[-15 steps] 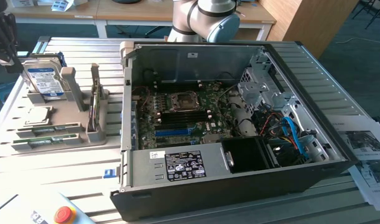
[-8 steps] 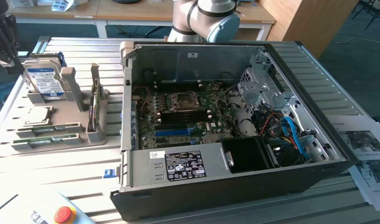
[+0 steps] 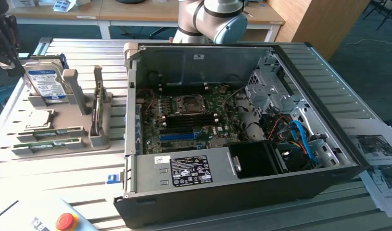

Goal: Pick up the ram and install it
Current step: 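Pick up the ram and move it above insertion slot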

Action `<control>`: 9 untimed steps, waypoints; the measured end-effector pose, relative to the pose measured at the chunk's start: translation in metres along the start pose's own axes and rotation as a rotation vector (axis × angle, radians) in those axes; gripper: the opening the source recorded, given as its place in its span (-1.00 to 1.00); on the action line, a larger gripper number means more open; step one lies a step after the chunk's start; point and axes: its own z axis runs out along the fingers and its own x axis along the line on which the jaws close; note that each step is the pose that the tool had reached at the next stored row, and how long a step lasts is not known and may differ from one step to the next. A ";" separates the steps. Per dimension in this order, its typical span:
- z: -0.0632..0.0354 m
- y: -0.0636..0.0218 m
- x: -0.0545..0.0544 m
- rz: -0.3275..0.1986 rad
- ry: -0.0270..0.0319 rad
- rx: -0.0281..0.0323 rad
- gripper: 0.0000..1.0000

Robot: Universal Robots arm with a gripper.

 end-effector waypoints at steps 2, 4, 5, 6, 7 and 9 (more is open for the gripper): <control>0.0002 0.0000 0.000 0.000 0.0000 0.0000 -0.80; 0.0020 -0.0001 0.000 0.000 -0.0002 0.0003 -0.80; 0.0032 -0.0001 0.000 0.000 0.0000 0.0001 -0.80; 0.0048 -0.0002 0.000 0.000 0.0000 0.0000 -0.80; 0.0066 -0.0003 0.000 0.000 -0.0001 0.0001 -0.80; 0.0102 -0.0005 0.000 0.000 0.0000 0.0001 -0.80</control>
